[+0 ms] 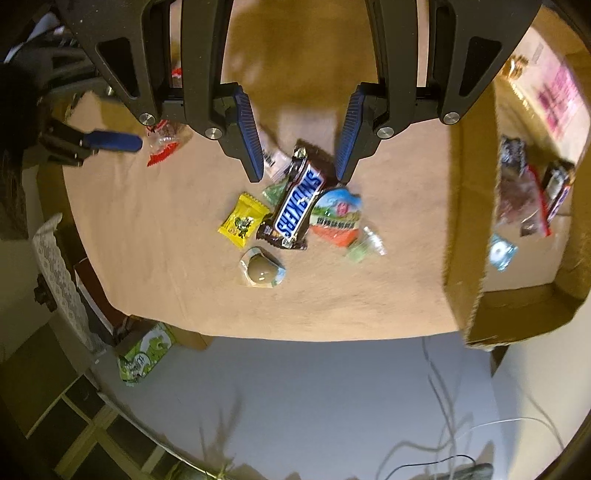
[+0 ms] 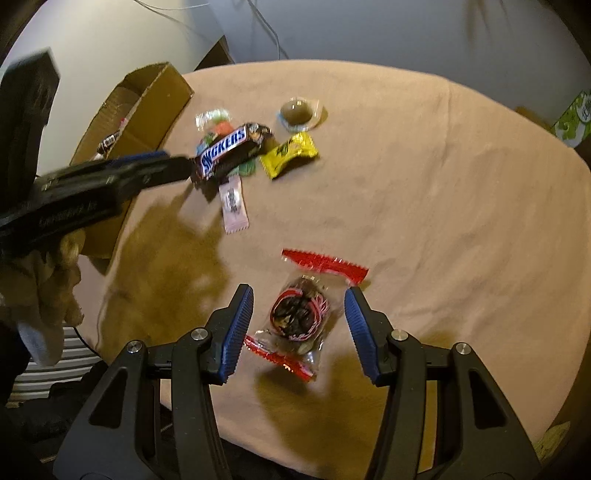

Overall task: Organize snacks
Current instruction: 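Grasp a second Snickers bar with the left tool while the right tool grasps the red-wrapped candy pack, then carry the Snickers bar and red-wrapped candy into the box and open both tools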

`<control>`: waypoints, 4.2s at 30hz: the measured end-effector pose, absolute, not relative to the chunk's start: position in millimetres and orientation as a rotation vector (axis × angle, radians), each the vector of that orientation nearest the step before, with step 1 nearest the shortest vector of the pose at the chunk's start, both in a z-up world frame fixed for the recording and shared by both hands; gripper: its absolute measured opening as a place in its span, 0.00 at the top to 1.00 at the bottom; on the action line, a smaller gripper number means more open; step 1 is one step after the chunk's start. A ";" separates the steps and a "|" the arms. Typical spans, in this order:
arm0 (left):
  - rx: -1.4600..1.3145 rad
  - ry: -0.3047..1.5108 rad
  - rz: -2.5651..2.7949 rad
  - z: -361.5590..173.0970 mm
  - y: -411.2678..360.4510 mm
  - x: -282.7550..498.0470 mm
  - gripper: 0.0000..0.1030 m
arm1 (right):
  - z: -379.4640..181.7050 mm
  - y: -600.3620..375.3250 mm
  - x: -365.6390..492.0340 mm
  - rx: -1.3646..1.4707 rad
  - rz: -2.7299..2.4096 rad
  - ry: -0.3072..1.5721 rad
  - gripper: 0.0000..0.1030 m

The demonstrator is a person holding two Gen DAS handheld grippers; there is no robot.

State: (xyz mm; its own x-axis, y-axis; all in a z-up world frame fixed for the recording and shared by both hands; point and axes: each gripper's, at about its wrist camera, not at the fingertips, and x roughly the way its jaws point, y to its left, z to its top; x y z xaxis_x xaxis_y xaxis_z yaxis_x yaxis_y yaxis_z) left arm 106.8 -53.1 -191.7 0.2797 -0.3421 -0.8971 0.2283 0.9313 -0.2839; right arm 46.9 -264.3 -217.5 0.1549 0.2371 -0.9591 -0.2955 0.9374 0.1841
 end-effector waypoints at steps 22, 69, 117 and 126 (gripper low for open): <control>0.022 1.272 -0.412 -220.1 -79.7 132.5 0.69 | -251.8 -250.6 48.0 -0.066 0.344 1.431 0.48; -0.146 1.114 -0.277 -150.6 -4.5 89.6 0.74 | -186.1 -223.7 75.1 -0.052 0.467 1.249 0.63; -0.276 1.069 0.049 -148.1 131.6 59.7 0.74 | -183.5 -10.3 156.5 -0.343 0.734 1.191 0.63; -0.281 1.073 0.060 -148.4 134.8 59.0 0.74 | -187.9 -5.7 162.8 -0.341 0.746 1.202 0.63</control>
State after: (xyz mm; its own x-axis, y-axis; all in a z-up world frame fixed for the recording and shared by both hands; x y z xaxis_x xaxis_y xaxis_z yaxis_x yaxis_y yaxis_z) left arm 59.0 134.8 -148.4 0.4798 -0.0871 -0.8730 -0.1845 0.9628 -0.1975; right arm 162.8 -5.7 -187.9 0.1641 0.3383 -0.9266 -0.6804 0.7190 0.1420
